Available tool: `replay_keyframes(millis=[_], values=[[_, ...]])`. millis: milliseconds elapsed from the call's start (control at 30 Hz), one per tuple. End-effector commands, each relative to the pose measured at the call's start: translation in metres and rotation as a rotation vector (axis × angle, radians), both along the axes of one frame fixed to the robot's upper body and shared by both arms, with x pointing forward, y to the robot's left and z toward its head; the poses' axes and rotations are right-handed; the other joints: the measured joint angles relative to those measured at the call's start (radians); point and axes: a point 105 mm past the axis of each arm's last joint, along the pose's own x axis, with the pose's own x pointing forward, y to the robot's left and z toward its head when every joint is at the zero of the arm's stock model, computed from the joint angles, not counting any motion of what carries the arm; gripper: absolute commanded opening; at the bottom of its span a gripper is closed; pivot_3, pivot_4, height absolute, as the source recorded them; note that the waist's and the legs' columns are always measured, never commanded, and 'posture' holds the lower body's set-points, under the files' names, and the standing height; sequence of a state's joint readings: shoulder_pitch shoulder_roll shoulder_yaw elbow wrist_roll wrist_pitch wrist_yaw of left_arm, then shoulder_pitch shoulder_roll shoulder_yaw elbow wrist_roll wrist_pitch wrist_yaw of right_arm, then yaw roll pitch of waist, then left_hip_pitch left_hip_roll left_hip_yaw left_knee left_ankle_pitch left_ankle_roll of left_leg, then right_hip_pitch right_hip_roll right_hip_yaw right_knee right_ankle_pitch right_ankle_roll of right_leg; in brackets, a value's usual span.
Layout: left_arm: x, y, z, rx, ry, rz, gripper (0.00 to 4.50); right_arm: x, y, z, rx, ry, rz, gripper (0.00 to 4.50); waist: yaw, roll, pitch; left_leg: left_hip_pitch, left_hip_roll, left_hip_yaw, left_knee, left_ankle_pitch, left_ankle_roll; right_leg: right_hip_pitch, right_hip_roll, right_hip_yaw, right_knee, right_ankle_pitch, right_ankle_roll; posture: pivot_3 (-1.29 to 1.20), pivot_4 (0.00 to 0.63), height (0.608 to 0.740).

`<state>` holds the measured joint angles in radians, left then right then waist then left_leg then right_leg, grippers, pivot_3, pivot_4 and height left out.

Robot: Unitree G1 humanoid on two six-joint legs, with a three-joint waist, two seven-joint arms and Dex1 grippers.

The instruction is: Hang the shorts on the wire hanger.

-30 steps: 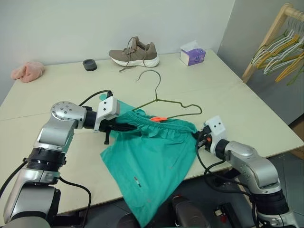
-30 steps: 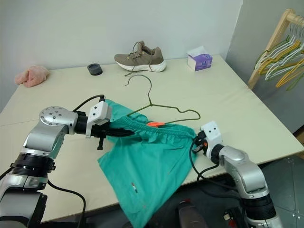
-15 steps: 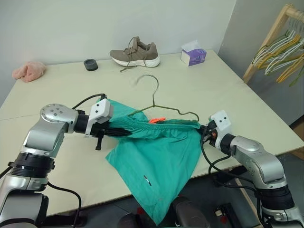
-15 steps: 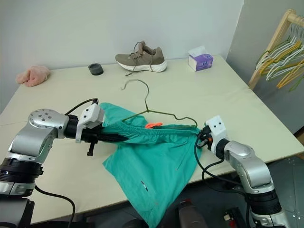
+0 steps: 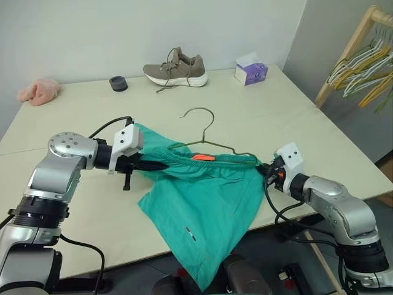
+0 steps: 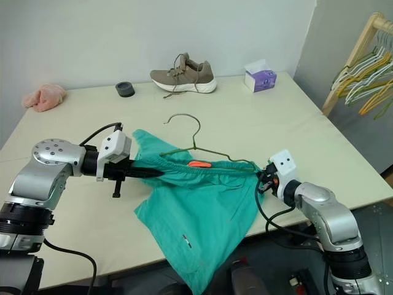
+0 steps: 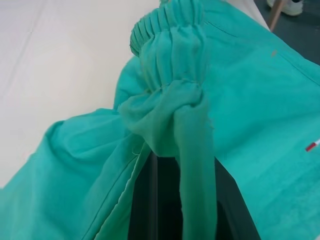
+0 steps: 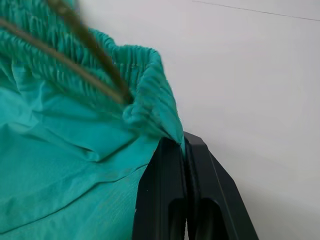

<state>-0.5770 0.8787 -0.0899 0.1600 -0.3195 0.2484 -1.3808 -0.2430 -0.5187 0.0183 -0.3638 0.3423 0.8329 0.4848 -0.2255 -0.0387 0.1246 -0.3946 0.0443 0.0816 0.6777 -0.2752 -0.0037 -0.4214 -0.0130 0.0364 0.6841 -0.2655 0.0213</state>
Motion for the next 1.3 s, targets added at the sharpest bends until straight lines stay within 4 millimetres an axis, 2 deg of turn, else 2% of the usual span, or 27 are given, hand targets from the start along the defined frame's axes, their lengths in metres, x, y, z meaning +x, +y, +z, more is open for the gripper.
replay_keyframes(millis=[33, 333, 667, 900, 1300], values=[[0.013, 0.014, 0.017, -0.016, -0.09, 0.099, 0.0, -0.003, -0.013, 0.008, -0.03, -0.03, -0.028, 0.04, 0.003, 0.0, 0.0, 0.0, 0.0, 0.0, 0.0, 0.0, 0.0, 0.0, 0.0, 0.0, 0.0, 0.0, 0.0, -0.24, 0.106, 0.74], [0.0, 0.012, 0.011, -0.007, -0.027, 0.044, 0.0, 0.0, -0.016, 0.01, -0.036, -0.047, -0.045, 0.04, 0.004, 0.0, 0.0, 0.0, 0.0, 0.0, 0.0, 0.0, 0.0, 0.0, 0.0, 0.0, 0.0, 0.0, 0.0, -0.24, 0.106, 0.74], [0.003, -0.004, 0.041, -0.24, -0.023, 0.08, 0.0, 0.002, -0.024, -0.009, 0.034, 0.073, -0.119, 0.04, 0.008, 0.0, 0.0, 0.0, 0.0, 0.0, 0.0, 0.0, 0.0, 0.0, 0.0, 0.0, 0.0, 0.0, 0.0, -0.23, 0.101, 0.74], [-0.017, 0.0, 0.025, -0.155, 0.062, 0.021, 0.0, 0.004, -0.03, -0.006, 0.029, 0.059, -0.131, 0.04, 0.006, 0.0, 0.0, 0.0, 0.001, 0.0, 0.0, 0.0, 0.0, 0.0, 0.0, 0.001, 0.0, 0.0, 0.0, -0.22, 0.098, 0.74], [-0.022, 0.009, 0.015, -0.068, 0.09, 0.01, 0.0, 0.006, -0.037, 0.0, 0.02, 0.042, -0.145, 0.04, 0.007, 0.0, 0.0, 0.0, 0.0, 0.0, 0.0, 0.0, 0.0, 0.0, 0.002, 0.0, 0.0, 0.0, 0.0, -0.23, 0.094, 0.74]])
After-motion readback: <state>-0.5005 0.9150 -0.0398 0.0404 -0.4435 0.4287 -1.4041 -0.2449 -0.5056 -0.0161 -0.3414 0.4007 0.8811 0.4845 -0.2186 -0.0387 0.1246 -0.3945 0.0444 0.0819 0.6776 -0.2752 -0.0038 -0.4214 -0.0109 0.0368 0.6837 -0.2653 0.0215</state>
